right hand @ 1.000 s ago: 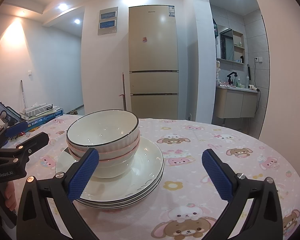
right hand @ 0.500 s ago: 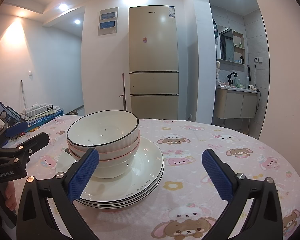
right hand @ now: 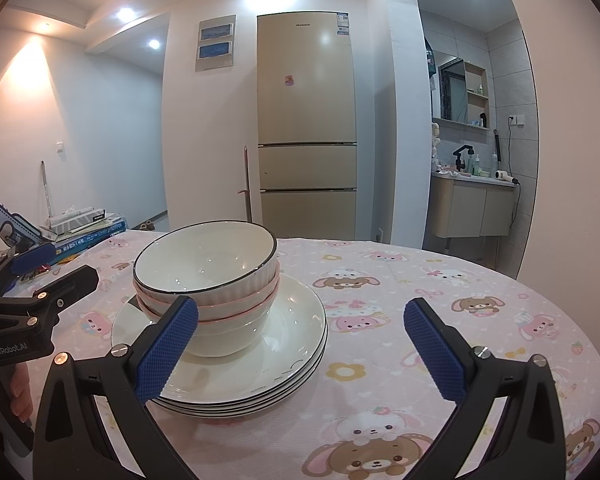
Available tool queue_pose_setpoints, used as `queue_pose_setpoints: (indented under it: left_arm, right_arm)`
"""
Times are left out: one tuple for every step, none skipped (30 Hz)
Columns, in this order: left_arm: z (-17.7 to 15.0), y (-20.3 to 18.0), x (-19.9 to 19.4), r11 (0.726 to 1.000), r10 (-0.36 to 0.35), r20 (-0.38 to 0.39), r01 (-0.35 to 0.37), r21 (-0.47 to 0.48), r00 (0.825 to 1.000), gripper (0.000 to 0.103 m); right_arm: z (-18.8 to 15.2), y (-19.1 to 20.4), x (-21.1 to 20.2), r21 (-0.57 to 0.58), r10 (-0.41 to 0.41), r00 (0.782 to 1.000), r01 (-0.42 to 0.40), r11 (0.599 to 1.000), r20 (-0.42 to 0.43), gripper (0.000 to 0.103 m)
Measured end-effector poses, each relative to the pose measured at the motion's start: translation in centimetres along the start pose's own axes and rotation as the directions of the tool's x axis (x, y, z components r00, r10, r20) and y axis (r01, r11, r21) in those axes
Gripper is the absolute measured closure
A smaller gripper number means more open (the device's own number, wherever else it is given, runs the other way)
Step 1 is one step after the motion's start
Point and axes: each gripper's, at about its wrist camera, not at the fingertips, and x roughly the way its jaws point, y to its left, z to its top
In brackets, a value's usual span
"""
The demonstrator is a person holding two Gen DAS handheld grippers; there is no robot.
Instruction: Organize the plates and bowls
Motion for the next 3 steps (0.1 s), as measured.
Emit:
queue_pose_setpoints:
  left_arm:
    - [0.00, 0.00, 0.00, 1.000, 0.000, 0.000, 0.000, 0.000, 1.000, 0.000]
    - [0.00, 0.02, 0.02, 1.000, 0.001, 0.000, -0.001, 0.000, 1.000, 0.000]
    - [0.00, -0.01, 0.00, 1.000, 0.001, 0.000, -0.001, 0.000, 1.000, 0.000]
  right_arm:
    - [-0.02, -0.03, 0.02, 0.000, 0.000, 1.000, 0.000, 1.000, 0.000, 0.000]
    - [-0.04, -0.05, 0.03, 0.000, 0.000, 1.000, 0.000, 1.000, -0.001, 0.000]
    - [-0.06, -0.03, 0.03, 0.000, 0.000, 1.000, 0.000, 1.000, -0.001, 0.000]
